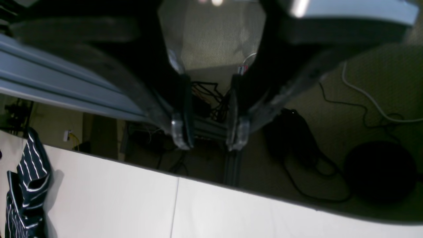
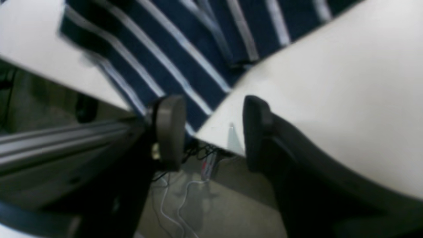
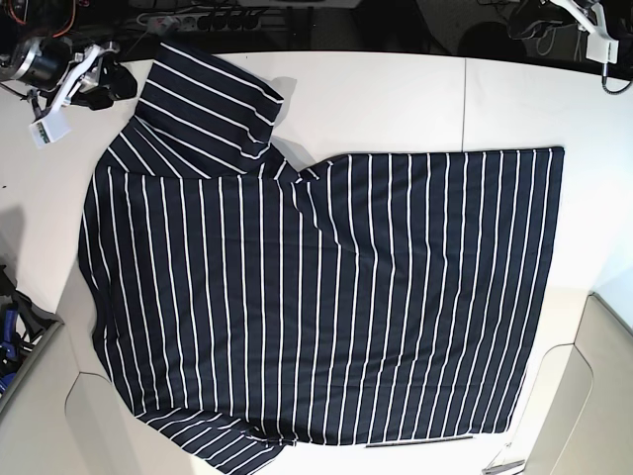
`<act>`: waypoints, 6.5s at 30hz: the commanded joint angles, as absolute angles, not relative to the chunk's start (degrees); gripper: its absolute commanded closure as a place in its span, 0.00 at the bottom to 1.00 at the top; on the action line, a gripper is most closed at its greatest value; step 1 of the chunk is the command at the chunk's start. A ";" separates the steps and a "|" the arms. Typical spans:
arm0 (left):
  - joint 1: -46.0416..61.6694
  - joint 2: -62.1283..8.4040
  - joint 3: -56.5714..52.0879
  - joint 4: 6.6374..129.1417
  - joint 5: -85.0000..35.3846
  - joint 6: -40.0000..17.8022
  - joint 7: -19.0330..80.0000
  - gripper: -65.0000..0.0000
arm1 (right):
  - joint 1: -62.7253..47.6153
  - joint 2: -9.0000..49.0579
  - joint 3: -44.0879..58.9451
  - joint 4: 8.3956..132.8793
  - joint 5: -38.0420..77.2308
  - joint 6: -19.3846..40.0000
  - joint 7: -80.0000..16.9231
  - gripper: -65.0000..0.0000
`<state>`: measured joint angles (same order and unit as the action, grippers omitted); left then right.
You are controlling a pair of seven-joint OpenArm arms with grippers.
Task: Fold the T-shirt properly
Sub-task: 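Move both grippers to the shirt's shoulder corners and grasp them, then lift the shoulder corners with both grippers and pull them toward the hem, then lay the folded shoulder edge down over the hem with both grippers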
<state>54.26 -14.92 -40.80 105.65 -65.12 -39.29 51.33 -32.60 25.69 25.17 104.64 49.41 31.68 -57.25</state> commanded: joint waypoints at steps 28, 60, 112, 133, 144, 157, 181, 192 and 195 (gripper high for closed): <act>35.18 -28.49 -41.08 92.66 -55.00 -38.15 44.58 0.39 | -25.08 14.96 15.68 91.31 48.16 33.41 -54.54 0.49; 19.99 -30.26 -25.71 75.96 -45.80 -36.23 37.98 0.40 | -24.45 14.11 11.51 91.33 46.06 33.39 -51.86 0.49; 19.18 -30.50 -39.35 88.55 -61.41 -40.00 45.06 1.00 | -30.13 9.21 28.25 121.91 52.88 33.71 -57.41 1.00; 1.02 -30.52 -23.38 87.90 -28.84 -31.64 30.57 1.00 | -1.63 19.70 28.32 96.86 49.63 33.89 -56.38 1.00; -6.52 -30.41 -20.03 78.24 -27.83 -31.48 27.40 1.00 | 12.82 20.14 21.21 81.47 46.72 33.91 -55.11 1.00; -18.06 -30.30 -19.77 59.40 -25.65 -31.51 21.63 1.00 | 25.39 18.46 10.11 64.71 33.76 33.87 -43.62 1.00; -17.89 -30.59 -27.03 57.10 -37.74 -36.32 34.72 0.57 | 25.19 14.41 20.10 71.07 34.79 33.23 -54.50 0.34; -14.00 -29.65 -29.17 57.08 -42.52 -38.83 35.75 0.49 | 20.03 15.57 33.21 71.02 34.09 33.19 -53.56 0.34; -12.58 -28.77 -29.17 57.06 -41.06 -38.28 33.26 0.43 | 17.30 15.57 34.24 71.00 33.61 33.15 -51.37 0.34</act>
<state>-11.38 -27.31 -28.91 56.12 -40.05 -37.78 34.63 15.86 14.72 34.15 70.11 32.38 32.95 -52.58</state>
